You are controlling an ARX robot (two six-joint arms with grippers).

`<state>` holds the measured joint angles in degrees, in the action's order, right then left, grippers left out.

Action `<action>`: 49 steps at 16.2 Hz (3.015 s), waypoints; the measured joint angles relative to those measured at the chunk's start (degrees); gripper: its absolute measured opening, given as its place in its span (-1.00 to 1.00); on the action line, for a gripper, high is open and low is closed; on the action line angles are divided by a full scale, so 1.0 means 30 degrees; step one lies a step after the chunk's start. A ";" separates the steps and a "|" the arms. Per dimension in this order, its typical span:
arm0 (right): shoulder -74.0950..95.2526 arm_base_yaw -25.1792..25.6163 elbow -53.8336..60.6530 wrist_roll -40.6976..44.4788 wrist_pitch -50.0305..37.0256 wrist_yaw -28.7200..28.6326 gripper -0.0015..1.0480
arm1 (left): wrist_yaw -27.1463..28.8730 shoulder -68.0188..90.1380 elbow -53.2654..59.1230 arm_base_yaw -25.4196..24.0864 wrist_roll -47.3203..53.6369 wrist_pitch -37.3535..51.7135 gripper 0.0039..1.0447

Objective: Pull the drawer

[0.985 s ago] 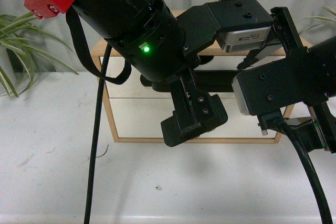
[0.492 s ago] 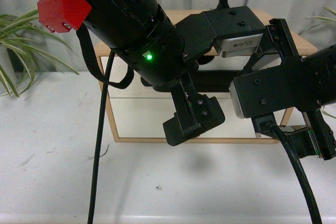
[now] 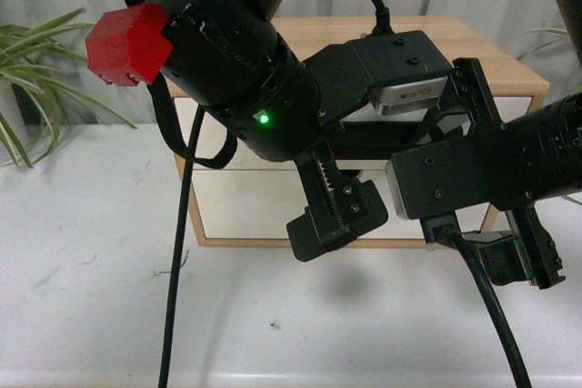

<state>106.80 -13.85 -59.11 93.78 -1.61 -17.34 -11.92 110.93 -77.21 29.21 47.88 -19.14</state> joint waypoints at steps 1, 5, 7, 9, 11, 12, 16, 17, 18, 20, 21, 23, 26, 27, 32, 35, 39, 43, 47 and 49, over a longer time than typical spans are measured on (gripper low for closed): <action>0.0080 -0.0015 0.0022 -0.0131 -0.0168 0.0000 0.88 | -0.0015 0.0102 0.0029 0.0044 -0.0058 0.0240 0.88; 0.0262 -0.0138 0.0240 -0.0423 -0.0423 -0.0015 0.88 | -0.0022 0.0408 0.0153 0.0350 -0.0459 0.0743 0.88; 0.0233 -0.0131 0.0372 -0.0459 -0.0474 -0.0015 0.88 | -0.0058 0.0408 0.0175 0.0364 -0.0452 0.0721 0.88; 0.0000 -0.0124 0.0597 -0.0481 -0.0335 -0.0015 0.88 | -0.0342 0.0393 0.0211 0.0357 -0.0517 0.0634 0.88; -0.0313 -0.0138 0.0882 -0.0525 -0.0051 -0.0015 0.88 | -0.0488 0.0350 0.0444 0.0364 -0.0532 0.0612 0.88; -0.0554 -0.0138 0.1086 -0.0554 0.0219 -0.0022 0.88 | -0.0576 0.0226 0.0692 0.0393 -0.0532 0.0597 0.88; -0.1683 -0.0408 0.2433 -0.1005 0.0342 -0.0160 0.88 | -0.1304 -0.0918 0.2331 0.0466 -0.1333 0.1209 0.88; -0.1851 -0.0408 0.2688 -0.1115 0.0291 -0.0160 0.88 | -0.1384 -0.1035 0.2506 0.0466 -0.1421 0.1239 0.88; -0.2033 -0.0444 0.2914 -0.1129 0.0284 -0.0153 0.88 | -0.1617 -0.1224 0.2747 0.0459 -0.1632 0.1355 0.88; -0.2295 -0.0517 0.3308 -0.1188 0.0189 -0.0066 0.88 | -0.1843 -0.1581 0.3322 0.0444 -0.2106 0.1785 0.88; -0.2433 -0.0525 0.3497 -0.1217 0.0095 -0.0073 0.88 | -0.1858 -0.1705 0.3519 0.0437 -0.2229 0.1953 0.88; -0.2732 -0.0597 0.3898 -0.1319 0.0036 -0.0073 0.88 | -0.1909 -0.2047 0.4044 0.0423 -0.2506 0.2193 0.88; -0.4124 -0.0925 0.5617 -0.1632 -0.0131 -0.0087 0.88 | -0.2055 -0.3446 0.6018 0.0481 -0.3024 0.2769 0.88; -0.4721 -0.1180 0.6273 -0.1916 -0.0131 -0.0087 0.88 | -0.2098 -0.3934 0.6652 0.0597 -0.3191 0.2914 0.88; -0.5668 -0.1588 0.7074 -0.2331 0.0284 -0.0073 0.88 | -0.2171 -0.4983 0.7686 0.0772 -0.3585 0.2987 0.88; -0.6025 -0.1792 0.7329 -0.2601 0.0430 0.0073 0.88 | -0.2113 -0.5370 0.8073 0.0867 -0.3963 0.3162 0.88; -0.6455 -0.1763 0.7745 -0.2841 0.0073 0.0007 0.88 | -0.2106 -0.6280 0.8160 0.0903 -0.4401 0.3257 0.88; -0.8000 -0.1741 0.7672 -0.2943 0.0984 0.0109 0.88 | -0.2222 -0.7286 0.8204 0.0852 -0.4838 0.3147 0.88; -0.9763 -0.1260 0.7227 -0.3738 0.2259 -0.0612 0.88 | -0.3869 -0.9398 0.8204 0.0401 -0.6586 0.4197 0.88; -1.0433 -0.0583 0.6725 -0.4969 0.2149 -0.1632 0.88 | -0.3643 -1.0389 0.8204 -0.0393 -0.7861 0.5705 0.88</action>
<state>75.50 -15.59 -38.94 78.87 4.84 -22.24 -22.85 79.77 -52.60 28.03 24.29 -2.02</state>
